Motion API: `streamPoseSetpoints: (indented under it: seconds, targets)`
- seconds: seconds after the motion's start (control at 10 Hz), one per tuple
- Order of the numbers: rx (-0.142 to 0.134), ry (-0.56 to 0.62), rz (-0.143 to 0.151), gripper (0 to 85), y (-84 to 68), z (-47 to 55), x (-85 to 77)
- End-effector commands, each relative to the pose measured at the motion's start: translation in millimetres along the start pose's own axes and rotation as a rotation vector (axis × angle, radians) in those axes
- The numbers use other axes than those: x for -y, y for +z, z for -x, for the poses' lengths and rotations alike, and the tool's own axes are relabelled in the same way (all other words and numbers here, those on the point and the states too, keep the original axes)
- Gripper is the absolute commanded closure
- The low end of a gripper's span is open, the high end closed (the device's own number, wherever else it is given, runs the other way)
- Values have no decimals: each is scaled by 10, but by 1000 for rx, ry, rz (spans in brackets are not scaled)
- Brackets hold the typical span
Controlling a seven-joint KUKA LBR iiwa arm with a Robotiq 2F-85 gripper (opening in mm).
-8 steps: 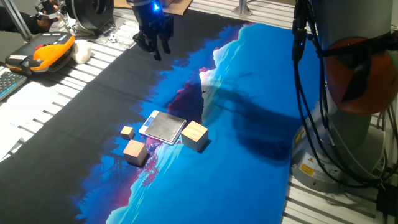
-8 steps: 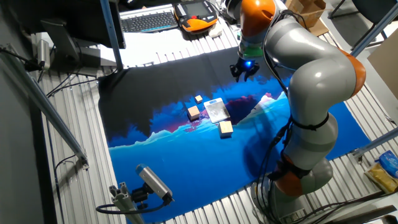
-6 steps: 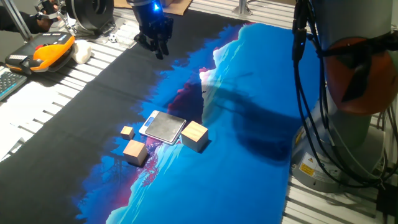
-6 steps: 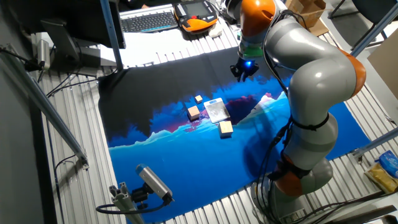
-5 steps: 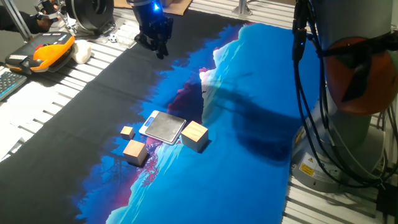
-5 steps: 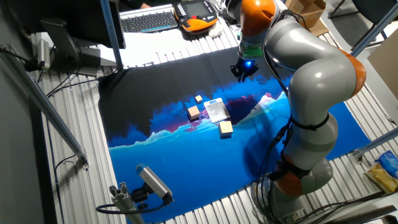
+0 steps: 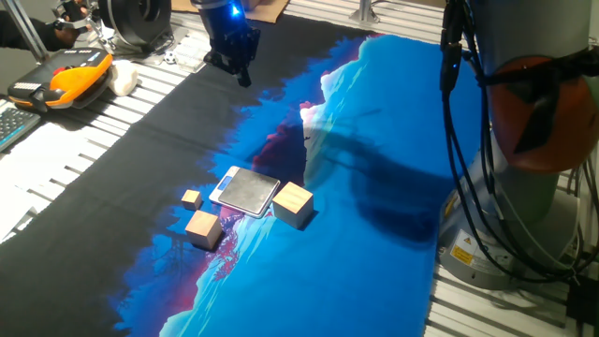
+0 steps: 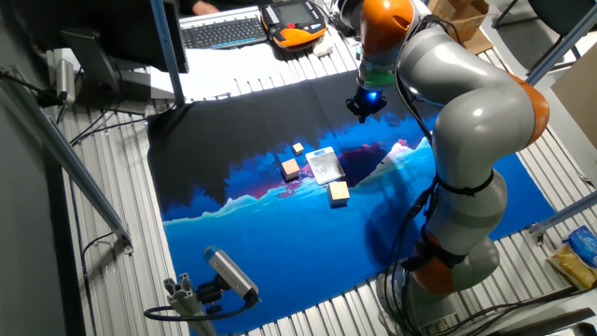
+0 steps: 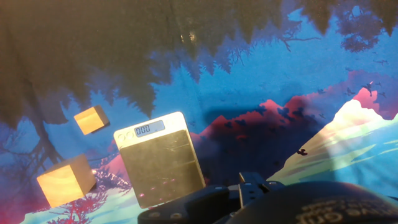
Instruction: Place the block on the scale
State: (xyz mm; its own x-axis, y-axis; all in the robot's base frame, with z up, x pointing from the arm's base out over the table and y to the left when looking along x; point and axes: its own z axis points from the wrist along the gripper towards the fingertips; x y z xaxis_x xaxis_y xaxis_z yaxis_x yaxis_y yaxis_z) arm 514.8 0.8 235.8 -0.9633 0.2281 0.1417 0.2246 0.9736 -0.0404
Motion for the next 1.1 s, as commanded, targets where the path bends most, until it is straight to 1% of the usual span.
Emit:
streamPoseSetpoints:
  seconds: [0.0,0.4,0.7,0.8,0.9,1.0]
  targets:
    - [0,0,0,850,0,0,0]
    - [6,-61,-9,850,0,1,0]
    - [10,-62,-7,850,0,1,0]
    - [12,-79,-8,850,0,1,0]
    - [3,-109,7,850,0,1,0]
    - [2,-109,13,850,0,1,0]
